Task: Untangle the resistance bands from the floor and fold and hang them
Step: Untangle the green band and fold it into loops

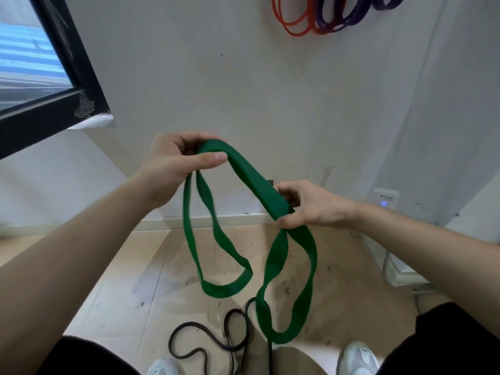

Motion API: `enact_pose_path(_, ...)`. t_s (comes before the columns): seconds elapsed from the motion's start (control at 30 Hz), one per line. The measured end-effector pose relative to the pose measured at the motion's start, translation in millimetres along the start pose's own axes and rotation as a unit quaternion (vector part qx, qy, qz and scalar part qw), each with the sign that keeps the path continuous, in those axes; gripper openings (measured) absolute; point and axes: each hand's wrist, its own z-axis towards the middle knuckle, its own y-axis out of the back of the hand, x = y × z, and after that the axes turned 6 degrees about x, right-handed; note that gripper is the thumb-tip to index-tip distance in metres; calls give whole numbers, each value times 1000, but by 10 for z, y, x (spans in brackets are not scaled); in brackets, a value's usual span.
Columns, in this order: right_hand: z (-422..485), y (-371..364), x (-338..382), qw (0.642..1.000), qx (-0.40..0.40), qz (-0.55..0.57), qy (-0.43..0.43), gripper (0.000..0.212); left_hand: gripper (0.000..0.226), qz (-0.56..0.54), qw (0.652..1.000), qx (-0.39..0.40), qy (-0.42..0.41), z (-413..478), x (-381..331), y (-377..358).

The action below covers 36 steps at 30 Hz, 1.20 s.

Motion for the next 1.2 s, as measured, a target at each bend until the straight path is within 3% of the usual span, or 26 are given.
enact_pose_path(0.1, 23, 10, -44, 999, 20, 23, -15, 29, 39, 6, 1000, 1, 15, -10, 81, 72)
enact_pose_path(0.23, -11, 45, -69, 998, 35, 43, -35, 29, 44, 55, 995, 66, 46, -62, 189, 154)
enact_pose_path(0.5, -160, 232, 30, 996, -14, 83, -4, 25, 42, 145, 958, 187, 163, -142, 377, 152)
enact_pose_path(0.7, -162, 127, 242, 998, -23, 51, 43, 27, 35, 98, 957, 234, 140, -117, 294, -352)
enact_pose_path(0.8, -143, 89, 285, 998, -25, 34, 51, 25, 24, 50, 968, 217, 117, -99, 233, -560)
enact_pose_path(0.9, -144, 88, 268, 999, -19, 21, 46, 24, 35, 11, 979, 171, 114, -62, 234, -604)
enact_pose_path(1.0, -139, 92, 208, 999, -1, 23, 33, 23, 23, 22, 978, 174, 112, -58, 220, -604)
enact_pose_path(1.2, -73, -31, 94, 999, 43, 16, 20, 20, 36, 50, 985, 150, 67, -35, 150, -574)
